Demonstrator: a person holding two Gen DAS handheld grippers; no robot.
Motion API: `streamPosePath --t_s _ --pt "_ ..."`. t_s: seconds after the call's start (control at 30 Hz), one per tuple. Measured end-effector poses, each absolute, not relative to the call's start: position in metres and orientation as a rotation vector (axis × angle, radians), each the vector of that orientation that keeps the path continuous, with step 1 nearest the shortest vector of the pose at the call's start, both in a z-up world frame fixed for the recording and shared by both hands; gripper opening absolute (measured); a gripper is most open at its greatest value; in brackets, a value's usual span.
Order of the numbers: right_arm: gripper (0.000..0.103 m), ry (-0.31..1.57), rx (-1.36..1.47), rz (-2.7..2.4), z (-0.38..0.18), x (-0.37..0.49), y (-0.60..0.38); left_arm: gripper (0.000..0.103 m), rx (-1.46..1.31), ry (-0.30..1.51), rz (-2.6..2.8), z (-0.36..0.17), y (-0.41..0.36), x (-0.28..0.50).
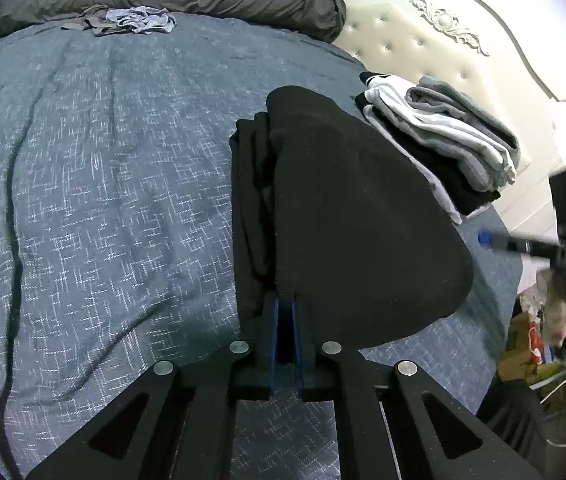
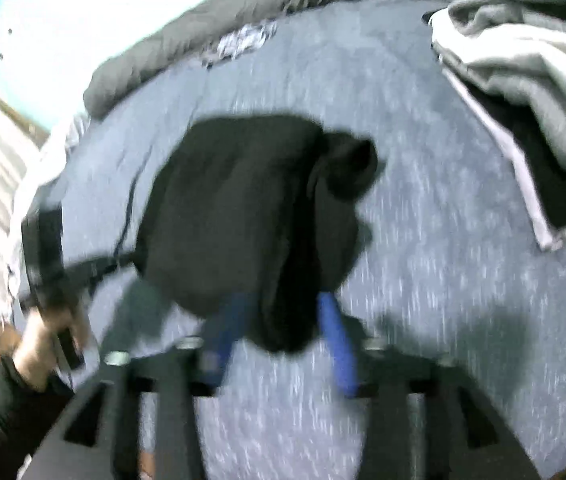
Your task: Fold clothes
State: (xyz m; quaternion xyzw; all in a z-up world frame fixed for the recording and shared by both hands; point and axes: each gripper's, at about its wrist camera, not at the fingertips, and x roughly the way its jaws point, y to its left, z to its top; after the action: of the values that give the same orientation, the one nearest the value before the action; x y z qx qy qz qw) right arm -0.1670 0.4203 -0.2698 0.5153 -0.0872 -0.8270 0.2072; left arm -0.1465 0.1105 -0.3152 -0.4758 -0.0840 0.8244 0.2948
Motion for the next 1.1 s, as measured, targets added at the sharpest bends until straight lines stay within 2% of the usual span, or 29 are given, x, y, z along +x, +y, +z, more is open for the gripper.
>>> streamPosePath --t_s 0.17,0.23,0.37,0.7,0.93,1.0,1.1 --pt "0.058 -0.299 1.421 -2.321 -0.268 -0.205 0.413 0.034 -1.261 -0.225 2.220 -0.312 0.108 -0.148" --pt "0.058 -0.305 1.432 -2.332 -0.271 -0.222 0.407 0.039 -1.263 -0.212 2.226 -0.312 0.107 -0.149" --pt "0.058 -0.307 1.477 -2.338 -0.280 -0.249 0.403 0.043 -1.267 -0.213 2.227 -0.313 0.105 -0.151" --pt "0.058 -0.427 1.547 -2.290 -0.310 -0.276 0.402 0.047 -1.265 -0.190 2.224 -0.314 0.110 -0.151" --pt "0.020 -0.453 1.452 -2.361 -0.304 -0.264 0.411 0.049 -1.259 -0.202 2.236 -0.312 0.109 -0.152" --pt "0.018 -0.416 1.449 -2.424 -0.301 -0.257 0.414 0.054 -1.257 -0.209 2.240 -0.311 0.108 -0.153" --pt "0.018 -0.274 1.464 -2.448 -0.305 -0.258 0.404 0.055 -1.266 -0.194 2.249 -0.313 0.109 -0.153"
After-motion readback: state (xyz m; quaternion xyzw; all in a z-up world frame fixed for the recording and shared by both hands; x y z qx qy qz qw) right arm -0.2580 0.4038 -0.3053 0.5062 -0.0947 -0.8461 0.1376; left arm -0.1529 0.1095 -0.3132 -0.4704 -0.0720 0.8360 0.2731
